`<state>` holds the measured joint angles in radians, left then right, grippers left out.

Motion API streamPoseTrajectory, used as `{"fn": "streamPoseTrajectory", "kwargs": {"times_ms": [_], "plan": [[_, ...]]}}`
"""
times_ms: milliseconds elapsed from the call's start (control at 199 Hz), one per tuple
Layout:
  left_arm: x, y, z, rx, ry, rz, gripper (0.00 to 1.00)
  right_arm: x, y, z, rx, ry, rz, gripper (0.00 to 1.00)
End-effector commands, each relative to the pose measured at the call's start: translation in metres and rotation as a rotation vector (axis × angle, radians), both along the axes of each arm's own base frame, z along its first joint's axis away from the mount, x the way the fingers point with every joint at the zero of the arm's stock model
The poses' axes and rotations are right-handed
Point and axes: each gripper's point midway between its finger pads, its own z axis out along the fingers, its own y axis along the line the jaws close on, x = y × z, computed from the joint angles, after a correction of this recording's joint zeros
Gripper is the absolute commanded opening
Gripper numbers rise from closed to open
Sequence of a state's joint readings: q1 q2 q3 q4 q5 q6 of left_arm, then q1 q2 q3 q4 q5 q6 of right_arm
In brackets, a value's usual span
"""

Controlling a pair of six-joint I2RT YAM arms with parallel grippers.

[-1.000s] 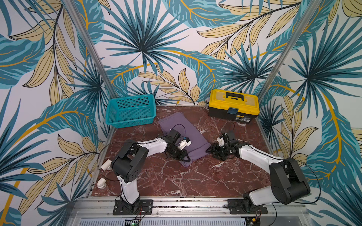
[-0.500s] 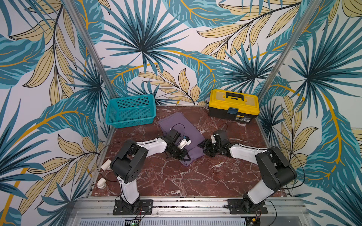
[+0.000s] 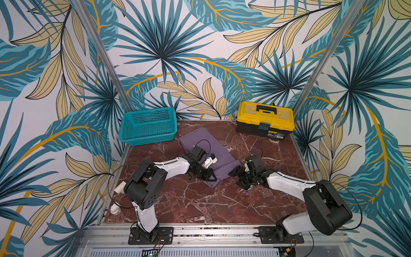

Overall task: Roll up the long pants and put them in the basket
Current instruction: Roll the long pant at the center of the board.

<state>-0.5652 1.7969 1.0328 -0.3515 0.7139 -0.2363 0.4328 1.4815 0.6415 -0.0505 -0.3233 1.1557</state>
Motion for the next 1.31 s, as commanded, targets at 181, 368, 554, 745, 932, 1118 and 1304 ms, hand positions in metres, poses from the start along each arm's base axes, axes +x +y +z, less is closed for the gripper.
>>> {"fn": "streamPoseTrajectory", "kwargs": {"times_ms": [181, 368, 554, 745, 932, 1118, 1304], "plan": [[-0.003, -0.002, 0.014, -0.017, -0.063, -0.015, 0.0, 0.039, 0.021, 0.004, 0.03, -0.111, -0.069, 0.79], [-0.004, -0.001, 0.017, -0.015, -0.077, -0.014, 0.0, 0.04, 0.022, -0.025, 0.045, -0.025, -0.144, 0.64], [-0.003, 0.027, 0.019, 0.209, -0.211, -0.003, 0.34, 0.035, -0.004, -0.022, -0.06, 0.008, -0.23, 0.23], [-0.013, 0.033, 0.049, 0.435, -0.576, -0.085, 0.49, 0.007, -0.043, -0.002, -0.282, 0.085, -0.22, 0.18], [-0.049, -0.024, 0.084, 0.38, -0.997, -0.157, 0.61, -0.003, -0.05, 0.0, -0.332, 0.126, -0.195, 0.18], [-0.059, -0.065, 0.055, 0.361, -1.015, -0.222, 0.69, -0.001, -0.047, 0.007, -0.348, 0.127, -0.151, 0.18], [-0.045, -0.076, 0.011, 0.493, -1.021, -0.251, 0.77, 0.001, -0.039, 0.015, -0.323, 0.121, -0.113, 0.18]]}}
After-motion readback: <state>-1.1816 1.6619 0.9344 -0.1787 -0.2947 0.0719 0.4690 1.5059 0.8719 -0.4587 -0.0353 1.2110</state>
